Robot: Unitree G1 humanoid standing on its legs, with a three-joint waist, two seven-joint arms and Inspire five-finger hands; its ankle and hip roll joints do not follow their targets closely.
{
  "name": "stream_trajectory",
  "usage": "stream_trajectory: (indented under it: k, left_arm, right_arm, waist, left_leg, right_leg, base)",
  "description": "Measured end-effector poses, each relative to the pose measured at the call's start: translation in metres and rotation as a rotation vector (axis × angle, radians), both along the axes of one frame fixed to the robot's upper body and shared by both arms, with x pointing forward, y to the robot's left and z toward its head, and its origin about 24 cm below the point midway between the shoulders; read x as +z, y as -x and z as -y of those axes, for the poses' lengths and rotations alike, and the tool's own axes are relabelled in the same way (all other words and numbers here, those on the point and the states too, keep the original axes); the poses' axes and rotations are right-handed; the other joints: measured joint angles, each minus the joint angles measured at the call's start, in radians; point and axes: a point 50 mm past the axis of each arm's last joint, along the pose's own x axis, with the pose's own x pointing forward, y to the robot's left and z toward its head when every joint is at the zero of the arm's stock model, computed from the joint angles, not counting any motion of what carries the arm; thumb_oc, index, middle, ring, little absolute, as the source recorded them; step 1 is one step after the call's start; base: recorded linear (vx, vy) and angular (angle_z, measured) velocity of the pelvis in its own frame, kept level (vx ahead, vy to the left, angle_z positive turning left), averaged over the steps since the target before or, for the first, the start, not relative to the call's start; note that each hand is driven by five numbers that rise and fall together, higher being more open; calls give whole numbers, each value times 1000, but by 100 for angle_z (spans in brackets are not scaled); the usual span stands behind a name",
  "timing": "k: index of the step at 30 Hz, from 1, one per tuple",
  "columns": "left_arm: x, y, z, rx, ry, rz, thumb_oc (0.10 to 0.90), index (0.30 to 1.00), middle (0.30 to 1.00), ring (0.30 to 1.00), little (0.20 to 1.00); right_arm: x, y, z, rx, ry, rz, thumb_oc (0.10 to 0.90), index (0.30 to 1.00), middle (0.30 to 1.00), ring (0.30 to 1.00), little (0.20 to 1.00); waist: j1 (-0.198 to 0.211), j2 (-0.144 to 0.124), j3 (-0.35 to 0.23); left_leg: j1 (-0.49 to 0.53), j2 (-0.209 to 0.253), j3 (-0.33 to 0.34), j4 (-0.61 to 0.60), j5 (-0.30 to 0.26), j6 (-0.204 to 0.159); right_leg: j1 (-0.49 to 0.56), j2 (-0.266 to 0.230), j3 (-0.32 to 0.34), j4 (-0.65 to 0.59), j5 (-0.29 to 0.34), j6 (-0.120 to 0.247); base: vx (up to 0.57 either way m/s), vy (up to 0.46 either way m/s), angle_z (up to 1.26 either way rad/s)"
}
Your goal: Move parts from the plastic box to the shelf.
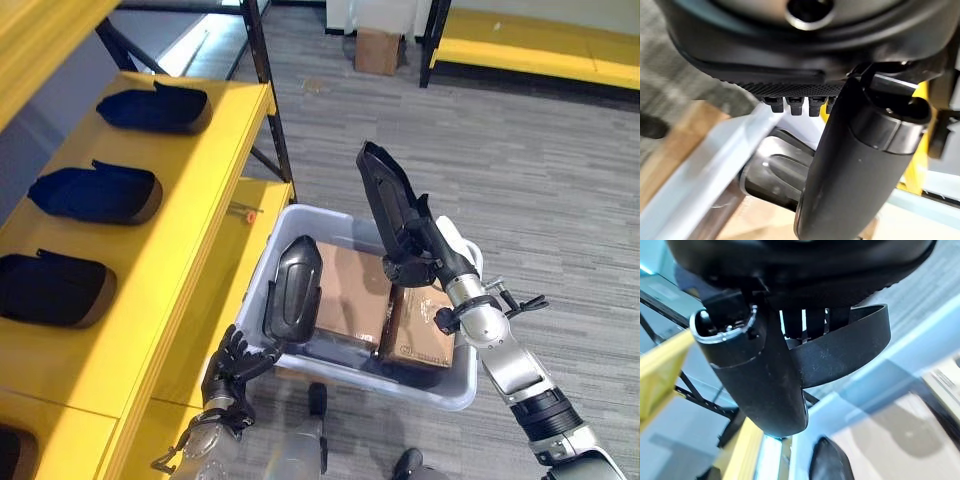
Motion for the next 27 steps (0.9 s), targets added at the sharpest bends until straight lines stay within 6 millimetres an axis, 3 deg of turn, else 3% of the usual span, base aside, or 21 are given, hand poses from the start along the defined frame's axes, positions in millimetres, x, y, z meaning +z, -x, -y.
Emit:
stream_trajectory:
  k: [4,12,14,16,18,19,21,24,25,26,27]
  left_arm:
    - [0,-2,1,-19,1,5,900,1000,1000,1000,1000]
    - [-13,11,-1,-17,-21,-76,900,1000,1000,1000,1000]
    - [-11,3,-6,-18,-40,-71,900,1000,1000,1000,1000]
    - [-7,-2,-8,-6,-41,-51,900,1000,1000,1000,1000]
    - [-8,-2,-4,9,-17,-46,900,1000,1000,1000,1000]
    - [-14,6,1,18,10,-68,900,1000,1000,1000,1000]
    - [-19,13,7,29,37,-85,900,1000,1000,1000,1000]
    - [-24,26,9,34,52,-113,900,1000,1000,1000,1000]
    - [-26,32,9,31,52,-135,900,1000,1000,1000,1000]
    - [-33,38,11,29,55,-168,900,1000,1000,1000,1000]
    - [-37,47,15,30,73,-191,900,1000,1000,1000,1000]
  right_arm:
    - [3,3,6,-21,-18,16,400,300,300,300,300]
    - [-7,9,18,-64,-18,-13,400,300,300,300,300]
    - [-8,11,21,-67,-2,-15,400,300,300,300,300]
    - [-7,10,21,-63,-4,-5,400,300,300,300,300]
    - [-8,11,22,-62,8,-12,400,300,300,300,300]
    - [-12,13,26,-67,23,-24,400,300,300,300,300]
    - [-11,14,28,-63,41,-25,400,300,300,300,300]
    - [-9,14,29,-54,48,-11,400,300,300,300,300]
    - [-9,14,29,-51,40,-15,400,300,300,300,300]
    - [-12,14,28,-42,39,-27,400,300,300,300,300]
    - [-10,14,29,-31,53,-26,400,300,300,300,300]
  waist:
    - [-1,-10,-26]
    - [-10,-30,-43]
    - [-47,-26,-42]
    - [-54,-25,-42]
    - [-51,15,-42]
    - [-48,49,-45]
    - [-50,78,-46]
    - [-34,104,-45]
    - [-29,112,-43]
    - [-23,105,-45]
    - [-25,145,-59]
  left_leg:
    - [11,-8,5,1,-6,4]
    - [32,-26,16,19,-35,19]
    - [-1,-22,-51,38,-25,28]
    - [-43,-23,-91,62,-7,12]
    - [-53,15,-139,55,30,-8]
    - [-52,49,-191,52,45,-34]
    - [-52,88,-223,36,48,-55]
    - [-54,128,-223,14,32,-47]
    - [-57,142,-226,3,-47,-15]
    - [-51,118,-223,39,-80,-8]
    - [-50,128,-236,24,-56,26]
  right_leg:
    - [5,-6,6,5,1,2]
    - [-8,-38,89,69,-2,5]
    - [-37,29,403,82,-58,13]
    - [-21,66,482,36,-104,-15]
    - [-6,118,451,8,-94,-16]
    - [13,167,406,17,-101,-43]
    - [2,210,376,63,-120,-75]
    - [-31,252,353,126,-144,-115]
    - [-34,260,334,131,-139,-144]
    - [-25,245,289,106,-116,-164]
    - [-23,284,270,109,-104,-164]
  base:
    - [54,87,-4]
    - [-12,3,-2]
    - [-88,-141,72]
    - [-87,-229,70]
    - [-161,-338,66]
    - [-210,-407,68]
    - [-198,-364,53]
    - [-151,-229,25]
    - [-250,-260,63]
    - [-208,-193,71]
    - [-193,-149,68]
